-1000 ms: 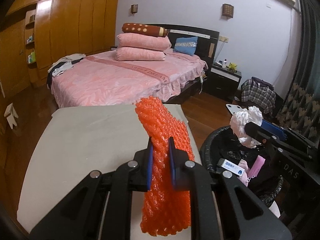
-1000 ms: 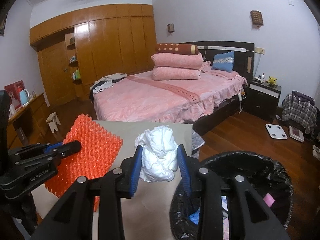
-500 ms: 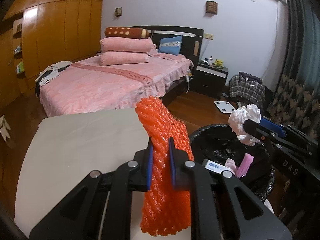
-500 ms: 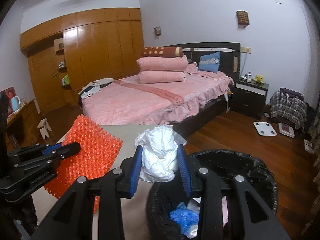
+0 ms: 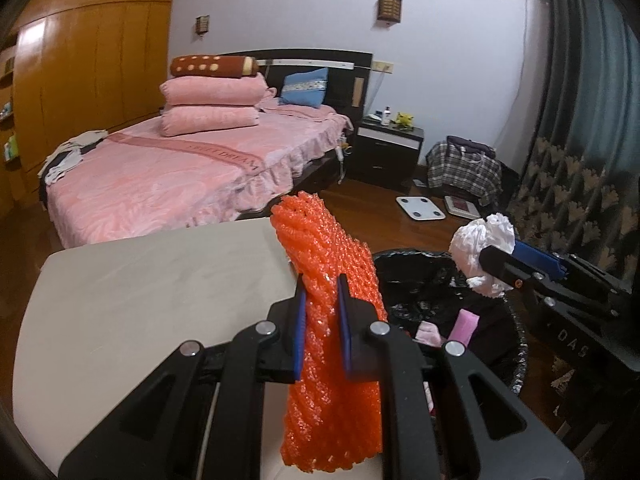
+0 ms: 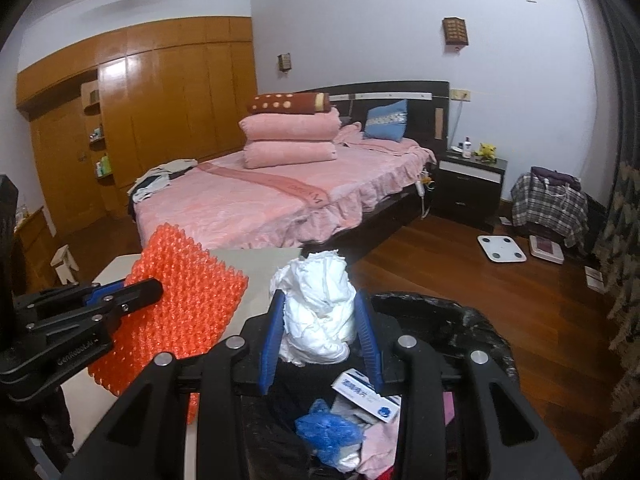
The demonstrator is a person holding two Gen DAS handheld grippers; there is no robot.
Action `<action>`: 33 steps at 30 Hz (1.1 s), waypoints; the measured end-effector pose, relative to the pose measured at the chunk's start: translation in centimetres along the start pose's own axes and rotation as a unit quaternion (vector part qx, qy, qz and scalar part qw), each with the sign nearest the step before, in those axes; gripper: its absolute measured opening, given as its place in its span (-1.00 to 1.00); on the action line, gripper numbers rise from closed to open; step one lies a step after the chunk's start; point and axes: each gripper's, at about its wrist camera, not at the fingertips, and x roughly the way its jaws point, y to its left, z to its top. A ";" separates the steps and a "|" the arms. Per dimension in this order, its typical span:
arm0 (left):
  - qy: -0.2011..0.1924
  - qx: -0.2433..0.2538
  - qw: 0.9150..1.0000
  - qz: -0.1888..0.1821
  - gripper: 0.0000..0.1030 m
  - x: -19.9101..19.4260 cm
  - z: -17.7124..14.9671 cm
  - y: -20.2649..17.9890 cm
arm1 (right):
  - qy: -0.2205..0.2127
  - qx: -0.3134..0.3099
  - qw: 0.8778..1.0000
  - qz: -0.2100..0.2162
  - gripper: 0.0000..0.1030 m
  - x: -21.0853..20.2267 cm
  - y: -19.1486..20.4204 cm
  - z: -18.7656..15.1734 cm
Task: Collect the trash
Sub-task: 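Carry the tissue ball and orange pad over the bin and open both grippers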
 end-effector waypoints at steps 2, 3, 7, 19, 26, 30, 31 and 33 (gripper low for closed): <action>0.000 0.005 1.000 -0.006 -0.75 0.5 0.1 -0.6 | 0.000 0.000 1.000 -0.008 -0.32 0.0 -0.5 -0.1; 0.000 0.007 1.000 -0.009 -0.75 0.8 0.1 -0.9 | 0.001 0.002 1.000 -0.010 -0.32 0.1 -0.7 -0.1; 0.003 0.018 1.000 -0.019 -0.75 1.9 0.3 -1.9 | 0.005 0.011 1.000 -0.018 -0.32 0.4 -1.7 -0.4; 0.018 0.031 0.998 -0.041 -0.75 5.1 0.2 -4.0 | 0.013 0.026 0.999 -0.045 -0.32 0.9 -4.7 -0.7; 0.024 0.031 0.998 -0.050 -0.75 6.6 0.2 -4.5 | 0.021 0.030 0.998 -0.058 -0.32 1.6 -5.8 -1.0; 0.029 0.030 0.998 -0.055 -0.75 7.5 0.2 -4.3 | 0.029 0.033 0.997 -0.063 -0.32 2.1 -6.2 -1.5; 0.031 0.029 0.997 -0.057 -0.75 7.7 0.3 -4.4 | 0.030 0.035 0.997 -0.064 -0.32 2.2 -6.3 -1.5; 0.032 0.031 0.997 -0.060 -0.75 8.1 0.3 -4.5 | 0.032 0.036 0.997 -0.067 -0.32 2.4 -6.6 -1.6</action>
